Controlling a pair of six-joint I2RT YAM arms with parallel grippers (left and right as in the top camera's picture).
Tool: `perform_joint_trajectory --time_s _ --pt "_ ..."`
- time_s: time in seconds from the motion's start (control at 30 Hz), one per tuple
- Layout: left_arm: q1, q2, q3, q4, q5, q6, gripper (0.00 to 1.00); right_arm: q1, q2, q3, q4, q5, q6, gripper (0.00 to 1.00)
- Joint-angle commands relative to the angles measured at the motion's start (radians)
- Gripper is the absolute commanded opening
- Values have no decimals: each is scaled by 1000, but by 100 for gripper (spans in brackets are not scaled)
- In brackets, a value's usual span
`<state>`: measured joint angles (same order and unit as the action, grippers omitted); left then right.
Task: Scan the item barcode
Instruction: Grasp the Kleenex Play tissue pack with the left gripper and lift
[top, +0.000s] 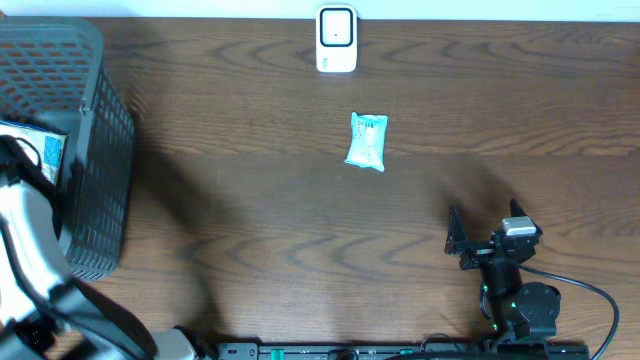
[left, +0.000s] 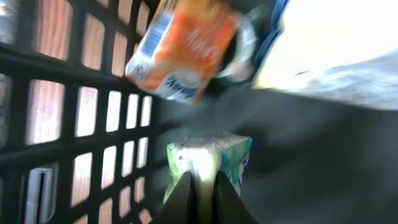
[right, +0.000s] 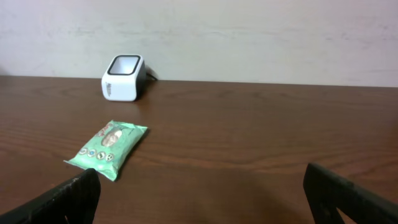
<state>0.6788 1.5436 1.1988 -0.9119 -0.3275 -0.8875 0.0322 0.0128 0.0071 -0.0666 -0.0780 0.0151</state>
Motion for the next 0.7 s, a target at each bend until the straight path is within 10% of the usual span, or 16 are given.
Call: perform_joint_trajectory --time_s 0.0,0.3,0.67 --pt "-3 -156 8 26 55 -5 7 8 -4 -1 -4 -6 6 99" --pt "-3 -493 8 151 79 -9 7 8 -4 -1 -4 -6 6 99" --pt "-70 -703 8 357 612 -104 8 8 -4 -1 -4 -6 6 99"
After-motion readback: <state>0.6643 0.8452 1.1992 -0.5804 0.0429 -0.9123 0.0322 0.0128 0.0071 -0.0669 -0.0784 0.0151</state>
